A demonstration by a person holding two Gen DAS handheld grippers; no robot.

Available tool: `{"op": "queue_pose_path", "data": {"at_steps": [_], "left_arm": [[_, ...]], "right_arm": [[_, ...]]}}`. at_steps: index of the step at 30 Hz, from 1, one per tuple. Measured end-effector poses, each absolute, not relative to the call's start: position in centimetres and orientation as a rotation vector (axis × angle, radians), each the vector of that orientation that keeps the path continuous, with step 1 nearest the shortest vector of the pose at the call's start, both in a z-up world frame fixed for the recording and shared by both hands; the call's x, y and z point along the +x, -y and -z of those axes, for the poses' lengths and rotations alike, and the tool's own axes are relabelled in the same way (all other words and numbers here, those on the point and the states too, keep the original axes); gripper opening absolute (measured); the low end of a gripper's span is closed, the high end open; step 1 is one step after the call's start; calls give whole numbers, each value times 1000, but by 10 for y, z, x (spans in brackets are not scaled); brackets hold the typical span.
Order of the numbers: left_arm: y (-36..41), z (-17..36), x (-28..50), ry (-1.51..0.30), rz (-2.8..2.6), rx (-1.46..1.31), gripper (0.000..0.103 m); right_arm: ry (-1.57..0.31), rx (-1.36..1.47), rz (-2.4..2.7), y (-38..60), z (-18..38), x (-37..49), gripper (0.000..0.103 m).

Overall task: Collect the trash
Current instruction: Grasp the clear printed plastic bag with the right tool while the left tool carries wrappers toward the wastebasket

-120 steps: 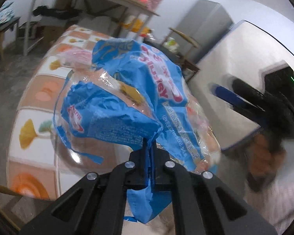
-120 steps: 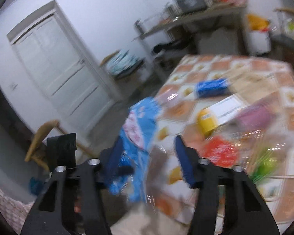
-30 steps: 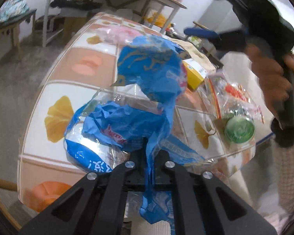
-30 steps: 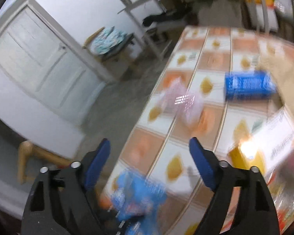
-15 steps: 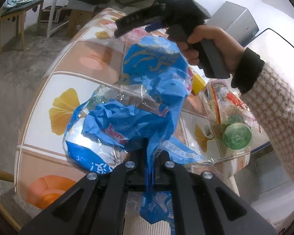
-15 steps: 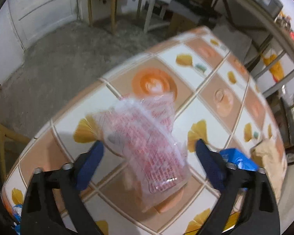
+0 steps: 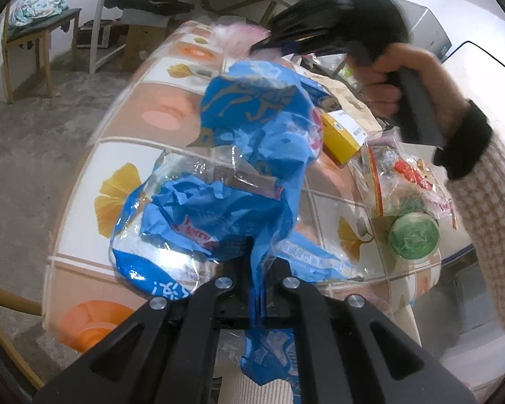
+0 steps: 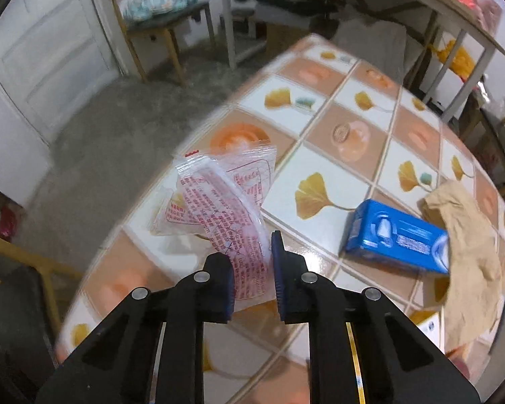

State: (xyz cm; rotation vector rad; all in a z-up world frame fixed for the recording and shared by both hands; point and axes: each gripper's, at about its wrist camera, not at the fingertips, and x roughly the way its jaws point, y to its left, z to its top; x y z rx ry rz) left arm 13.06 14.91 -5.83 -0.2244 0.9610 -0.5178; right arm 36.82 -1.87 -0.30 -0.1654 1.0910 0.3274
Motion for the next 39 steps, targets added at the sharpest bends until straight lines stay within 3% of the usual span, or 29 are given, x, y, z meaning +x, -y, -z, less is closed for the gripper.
{"op": "queue_pose_path", "data": {"at_steps": [12,21,29,34,39], "left_arm": [[-117,-43,113,-740,578,-122,1],[26,-119,105,-662,923,10,1],[215,-133,63,-739,1307,147,1],[332,-94,32,-949,1450,205,1],[443,-14,19,-1319,1433,214,1]], "right_arm": [[-753,133,-421,140,-124,234,17],[-582,330,-130,317,-146,93,17],[-561,560,296,465,-95,-45,17],[-595,739,499,526,-36,-115,17],[-632,914,616,576,29,-153,17]]}}
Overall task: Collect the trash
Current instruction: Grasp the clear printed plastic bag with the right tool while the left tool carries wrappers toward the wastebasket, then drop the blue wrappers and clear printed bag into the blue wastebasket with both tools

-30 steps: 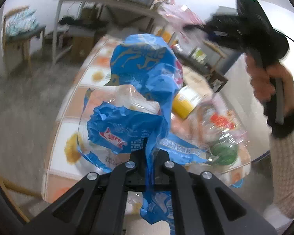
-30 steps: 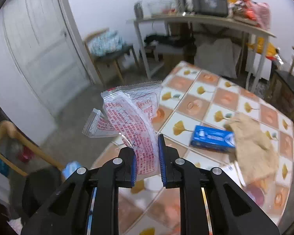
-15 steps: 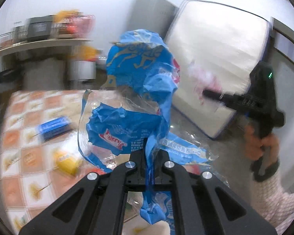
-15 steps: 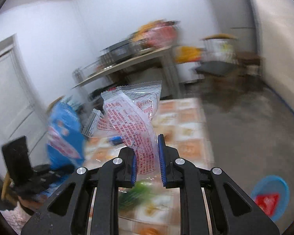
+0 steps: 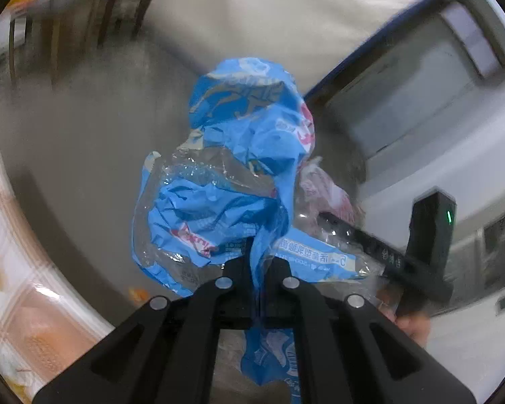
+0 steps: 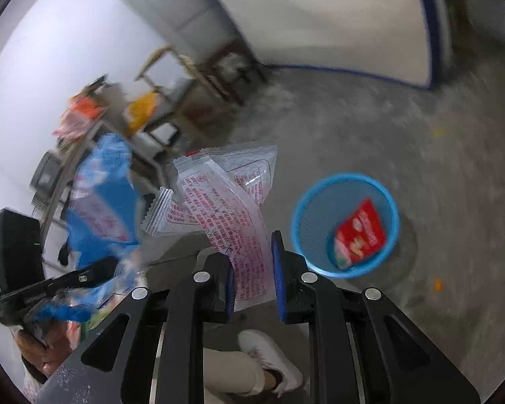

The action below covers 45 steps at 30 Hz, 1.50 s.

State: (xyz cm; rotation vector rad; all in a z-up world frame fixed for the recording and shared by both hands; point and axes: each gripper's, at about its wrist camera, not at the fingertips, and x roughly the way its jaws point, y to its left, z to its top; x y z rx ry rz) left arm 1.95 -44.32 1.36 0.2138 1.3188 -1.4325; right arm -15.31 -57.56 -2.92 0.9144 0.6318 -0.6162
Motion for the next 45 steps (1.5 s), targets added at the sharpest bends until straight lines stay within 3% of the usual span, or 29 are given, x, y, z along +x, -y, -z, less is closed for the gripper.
{"op": "queue_pose_path", "data": {"at_steps": [7,13,15,17,22,38,45], "left_arm": [[564,107,15,-1684,1272,230,1],[618,174,23,-1758,1155,213,2],[633,184,9,-1738,1129,247,11],[637,189,2,-1733,1111,264,44],[638,188,5,-1730,1097,248,62],[629,184,2,-1744,1094,201,90],[624,179,8,-1753,1091,128,92]], "right_arm": [[-667,1110,707,633,105,-168,17],[-669,1204,765,651,136,-194,17],[-682,1205,785,652,137,-198,17],[-694,1204,801,655,143,-201,17],[-729,1197,819,657,154,-198,17],[-701,1134,963,657,145,-220,17],[-631,1077,831,651,120,-211,18]]}}
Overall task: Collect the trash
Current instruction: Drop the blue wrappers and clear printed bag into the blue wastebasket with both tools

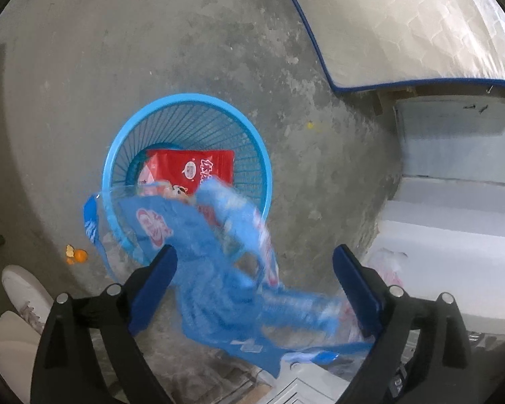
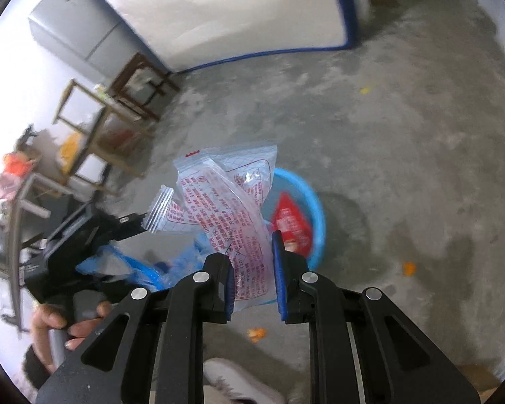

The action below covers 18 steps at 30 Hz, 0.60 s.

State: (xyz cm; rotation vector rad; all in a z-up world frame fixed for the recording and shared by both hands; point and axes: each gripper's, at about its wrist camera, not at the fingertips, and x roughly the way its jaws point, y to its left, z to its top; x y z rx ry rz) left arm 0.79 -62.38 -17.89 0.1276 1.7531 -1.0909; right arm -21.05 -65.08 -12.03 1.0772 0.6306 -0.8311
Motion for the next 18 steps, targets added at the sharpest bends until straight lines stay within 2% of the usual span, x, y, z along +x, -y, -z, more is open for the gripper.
{"op": "queue_pose_path", "data": {"at_steps": [4,10,14,18], "left_arm": [[621,177,12,-1777,1100,78,93],[608,162,28,-1766,1071,29,93],[595,115,44,-1684,1118,48,93],[569,44,54,-1565,1214,93,93]], "right_arm": [[-686,1091,690,651,131,-180,18],[-849,1158,721,669,192,-153,18],[-986,1110,707,678,227,-126,18],[-1099,1090,709,688,264,-102,19]]}}
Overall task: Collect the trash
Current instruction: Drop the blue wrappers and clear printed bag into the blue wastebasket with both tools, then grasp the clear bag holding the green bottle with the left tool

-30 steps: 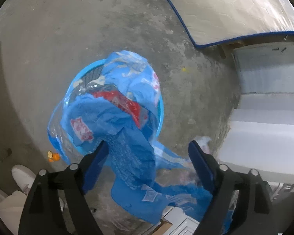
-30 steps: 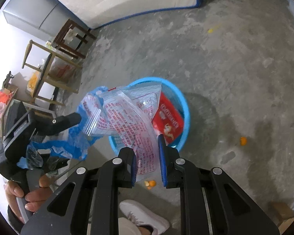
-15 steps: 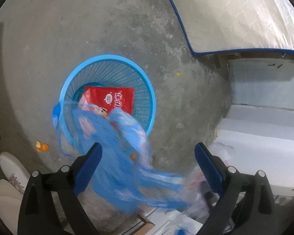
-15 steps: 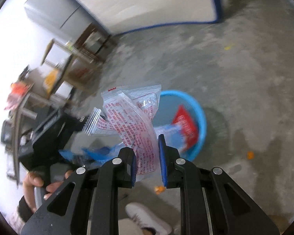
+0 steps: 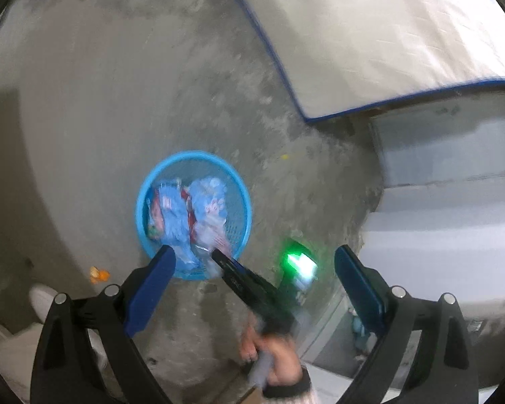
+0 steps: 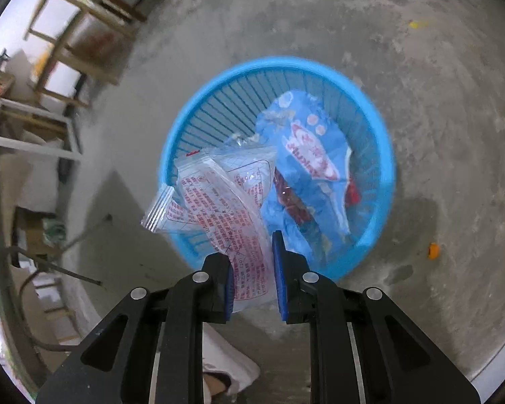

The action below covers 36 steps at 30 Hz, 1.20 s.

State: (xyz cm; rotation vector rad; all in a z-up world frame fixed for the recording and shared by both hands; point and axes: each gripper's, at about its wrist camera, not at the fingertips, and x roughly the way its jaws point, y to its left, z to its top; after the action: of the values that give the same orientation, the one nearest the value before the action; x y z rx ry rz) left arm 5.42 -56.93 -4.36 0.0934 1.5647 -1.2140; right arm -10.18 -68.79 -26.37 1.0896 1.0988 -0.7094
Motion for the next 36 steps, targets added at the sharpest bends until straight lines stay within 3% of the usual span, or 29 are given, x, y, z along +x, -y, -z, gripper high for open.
{"op": "queue_pose_path", "data": {"at_steps": [3,4,5,8,10,12,26,31,36], "left_arm": [[538,-8,55,-1456,1281,149,93],[528,-19,55,-1431,1287,165,93],[508,-35,56,-1390,1287,191,93],[463,-58,62,-1334,1263,210,93],[429,-66,70,-1318,1240,187,93],[389,-75,79,-1288,1213,149,93],[125,-136,101,-818,844,-122,95],[57,-131,106,-739,718,-134,96],[19,-97,103,-775,649,-164,96]], "right_arm": [[-1180,1049,725,696,296,-77,37],[-1215,1038,723,699,310,-68,49],[-1259,1033,714,700,324,-60,55],[-1350,1047,694,701,344,-52,55],[-1297,1075,669,702,335,-56,59],[-1242,1063,663,704,317,-64,64],[-914,950,562,650,152,-110,68],[-819,887,400,593,84,-93,75],[-741,833,201,535,38,-58,81]]}}
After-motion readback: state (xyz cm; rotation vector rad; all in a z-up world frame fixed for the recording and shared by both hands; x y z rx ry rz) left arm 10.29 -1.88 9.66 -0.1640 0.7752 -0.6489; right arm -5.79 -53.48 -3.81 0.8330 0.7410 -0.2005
